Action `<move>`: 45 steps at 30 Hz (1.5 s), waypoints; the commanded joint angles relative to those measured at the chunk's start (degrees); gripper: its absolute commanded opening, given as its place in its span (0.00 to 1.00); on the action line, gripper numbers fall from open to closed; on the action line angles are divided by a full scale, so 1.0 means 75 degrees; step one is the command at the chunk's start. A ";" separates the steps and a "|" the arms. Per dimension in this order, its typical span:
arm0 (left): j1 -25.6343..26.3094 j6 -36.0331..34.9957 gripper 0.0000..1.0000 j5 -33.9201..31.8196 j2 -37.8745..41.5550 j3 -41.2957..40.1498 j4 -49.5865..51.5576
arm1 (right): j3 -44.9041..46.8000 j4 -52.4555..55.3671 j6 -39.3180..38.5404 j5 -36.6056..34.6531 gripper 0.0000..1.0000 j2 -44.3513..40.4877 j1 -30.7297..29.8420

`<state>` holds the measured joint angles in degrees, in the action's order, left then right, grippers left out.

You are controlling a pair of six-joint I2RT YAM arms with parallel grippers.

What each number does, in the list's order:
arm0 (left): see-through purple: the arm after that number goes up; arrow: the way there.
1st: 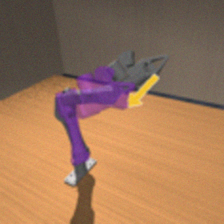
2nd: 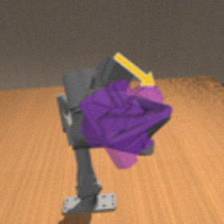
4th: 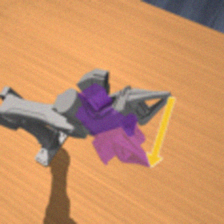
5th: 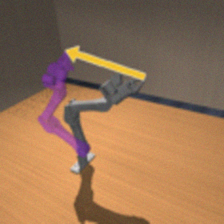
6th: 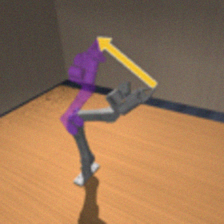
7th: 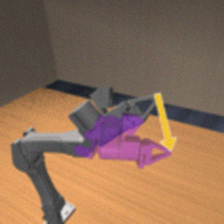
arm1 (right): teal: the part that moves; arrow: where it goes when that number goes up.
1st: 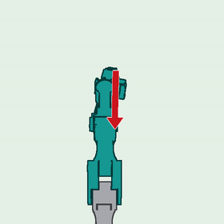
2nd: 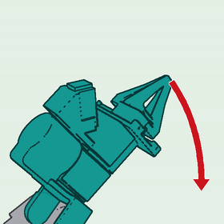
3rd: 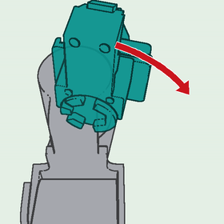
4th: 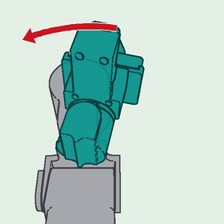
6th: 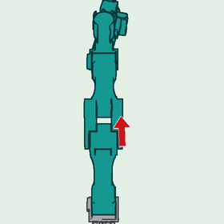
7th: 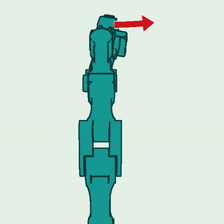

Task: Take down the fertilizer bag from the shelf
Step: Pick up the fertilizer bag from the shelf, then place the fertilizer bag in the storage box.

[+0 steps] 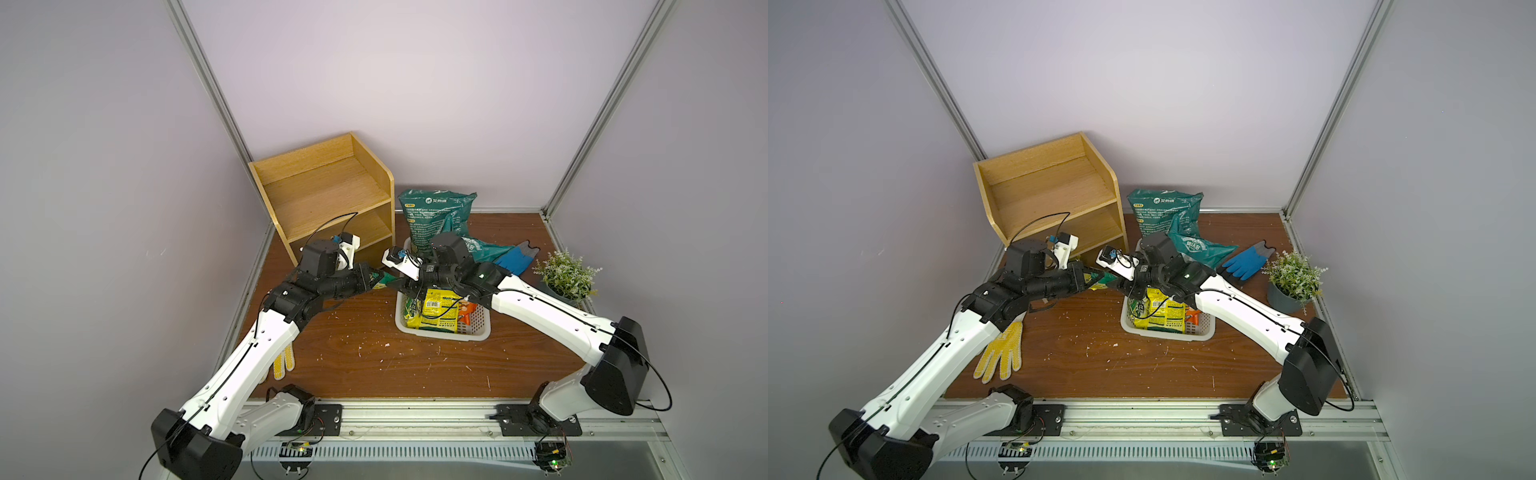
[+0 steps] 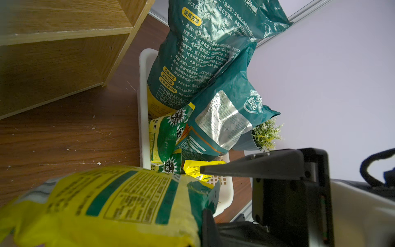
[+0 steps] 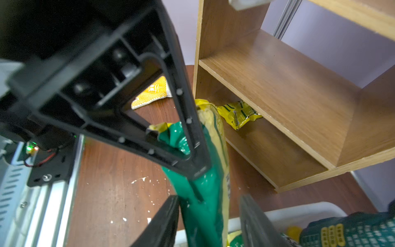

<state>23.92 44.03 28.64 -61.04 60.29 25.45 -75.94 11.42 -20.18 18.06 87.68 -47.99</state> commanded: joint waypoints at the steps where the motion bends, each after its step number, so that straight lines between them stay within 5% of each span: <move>1: -0.0061 -0.0144 0.00 0.0302 0.0087 0.0355 -0.0494 | -0.0220 -0.0056 0.0054 -0.0144 0.39 0.0106 -0.0024; 7: -0.0113 -0.0083 0.00 0.0393 0.0079 0.0411 -0.0591 | -0.0281 -0.0351 0.0200 -0.0332 0.00 0.0238 -0.0024; 13: -0.0143 0.0243 0.00 0.0481 0.0134 0.0236 -0.1179 | -0.0263 -0.0576 0.0289 -0.0636 0.00 0.0091 -0.0027; 14: -0.0143 0.0318 0.18 0.0493 0.0128 0.0165 -0.1391 | -0.0291 -0.0565 0.0289 -0.0670 0.00 0.0044 -0.0030; 16: -0.0143 0.0583 0.96 0.0263 0.0134 0.0074 -0.1759 | -0.0365 -0.0445 0.0282 -0.0726 0.00 -0.0067 -0.0024; 17: -0.0143 0.0703 1.00 -0.0035 0.0179 0.0015 -0.1934 | -0.0423 -0.0333 0.0258 -0.0781 0.00 -0.0141 -0.0018; 26: -0.0143 0.0346 1.00 -0.3432 0.0745 -0.0961 -0.2935 | -0.1199 0.2017 0.0245 -0.1732 0.00 -0.1234 -0.0030; 32: -0.0143 0.0213 1.00 -0.3535 0.0973 -0.1699 -0.2954 | -0.1268 0.3869 0.0971 -0.2272 0.00 -0.1915 -0.0023; 39: -0.0143 0.0362 1.00 -0.3394 0.0982 -0.2030 -0.3407 | -0.1169 0.5180 0.1712 -0.1761 0.00 -0.2174 -0.0082; 45: -0.0143 0.0573 1.00 -0.3252 0.0886 -0.2117 -0.3558 | -0.0124 0.5255 0.1697 -0.1812 0.00 -0.2072 -0.0102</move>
<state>22.81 47.59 3.79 -54.33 44.80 1.06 -78.67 51.20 -8.88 3.53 72.40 -48.40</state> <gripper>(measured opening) 0.997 0.064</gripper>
